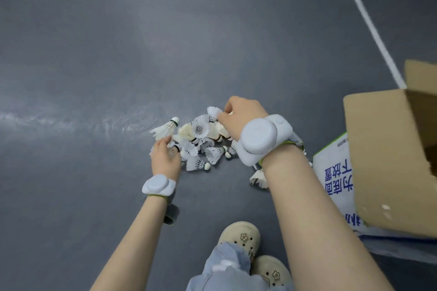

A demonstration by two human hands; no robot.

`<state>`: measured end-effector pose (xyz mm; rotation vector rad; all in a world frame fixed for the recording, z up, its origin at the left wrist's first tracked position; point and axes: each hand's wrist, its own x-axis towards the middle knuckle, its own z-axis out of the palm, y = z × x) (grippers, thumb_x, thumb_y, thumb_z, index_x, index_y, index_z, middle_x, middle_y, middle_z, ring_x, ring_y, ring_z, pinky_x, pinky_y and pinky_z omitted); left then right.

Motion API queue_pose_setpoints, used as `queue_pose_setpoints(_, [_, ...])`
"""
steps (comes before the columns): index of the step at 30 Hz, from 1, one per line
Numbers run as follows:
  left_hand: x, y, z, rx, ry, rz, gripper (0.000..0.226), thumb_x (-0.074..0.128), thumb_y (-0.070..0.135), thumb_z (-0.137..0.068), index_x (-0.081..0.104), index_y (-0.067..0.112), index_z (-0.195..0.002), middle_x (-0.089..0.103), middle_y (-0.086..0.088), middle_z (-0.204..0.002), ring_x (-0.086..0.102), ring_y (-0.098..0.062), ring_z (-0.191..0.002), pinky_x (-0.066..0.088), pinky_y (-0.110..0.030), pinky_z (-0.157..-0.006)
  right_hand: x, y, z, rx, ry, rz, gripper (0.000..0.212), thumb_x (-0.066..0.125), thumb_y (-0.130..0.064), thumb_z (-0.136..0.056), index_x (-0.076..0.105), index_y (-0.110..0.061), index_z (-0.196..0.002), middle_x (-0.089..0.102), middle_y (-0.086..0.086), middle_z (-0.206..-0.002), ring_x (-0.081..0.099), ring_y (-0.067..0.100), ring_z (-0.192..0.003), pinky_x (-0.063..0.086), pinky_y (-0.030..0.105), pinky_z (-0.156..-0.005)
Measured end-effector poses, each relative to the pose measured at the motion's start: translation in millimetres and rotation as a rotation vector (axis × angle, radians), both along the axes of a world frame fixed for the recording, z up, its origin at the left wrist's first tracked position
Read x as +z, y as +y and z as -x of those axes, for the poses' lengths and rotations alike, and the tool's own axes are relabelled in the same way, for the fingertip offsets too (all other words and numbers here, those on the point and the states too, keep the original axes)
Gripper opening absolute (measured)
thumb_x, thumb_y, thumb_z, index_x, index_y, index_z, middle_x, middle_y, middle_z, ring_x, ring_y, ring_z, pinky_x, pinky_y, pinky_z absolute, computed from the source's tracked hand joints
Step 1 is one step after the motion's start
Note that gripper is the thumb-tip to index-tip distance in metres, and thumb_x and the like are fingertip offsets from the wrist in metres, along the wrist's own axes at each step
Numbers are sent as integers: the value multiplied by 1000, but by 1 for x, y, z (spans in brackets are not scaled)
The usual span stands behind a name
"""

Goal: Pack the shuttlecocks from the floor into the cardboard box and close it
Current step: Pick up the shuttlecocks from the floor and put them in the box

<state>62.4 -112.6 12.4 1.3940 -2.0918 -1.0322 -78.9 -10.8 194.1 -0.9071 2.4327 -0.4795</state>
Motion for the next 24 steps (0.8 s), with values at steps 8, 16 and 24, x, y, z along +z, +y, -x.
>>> queue_pose_setpoints(8, [137, 105, 69, -688, 167, 269, 56, 57, -7, -82, 41, 1, -136, 41, -14, -139, 38, -27, -133, 16, -9, -107, 52, 91, 43, -249, 109, 84, 31, 46, -29, -94, 56, -11, -117, 60, 14, -124, 57, 32, -113, 41, 28, -79])
queue_pose_setpoints(16, [217, 213, 145, -1043, 172, 511, 57, 53, 3, -86, 38, 6, -140, 36, -9, -145, 40, -28, -131, 35, -40, -107, 88, 230, 91, -562, 180, 157, 26, 44, -28, -94, 58, -13, -110, 63, 13, -115, 57, 31, -97, 34, 25, -71])
queue_pose_setpoints(24, [241, 311, 212, -1247, 101, 351, 62, 51, 1, -87, 33, 18, -144, 28, -7, -150, 39, -29, -131, 33, -35, -108, 75, 321, 116, -745, 128, 175, 17, 44, -26, -93, 56, -14, -94, 58, 10, -89, 49, 27, -78, 26, 24, -49])
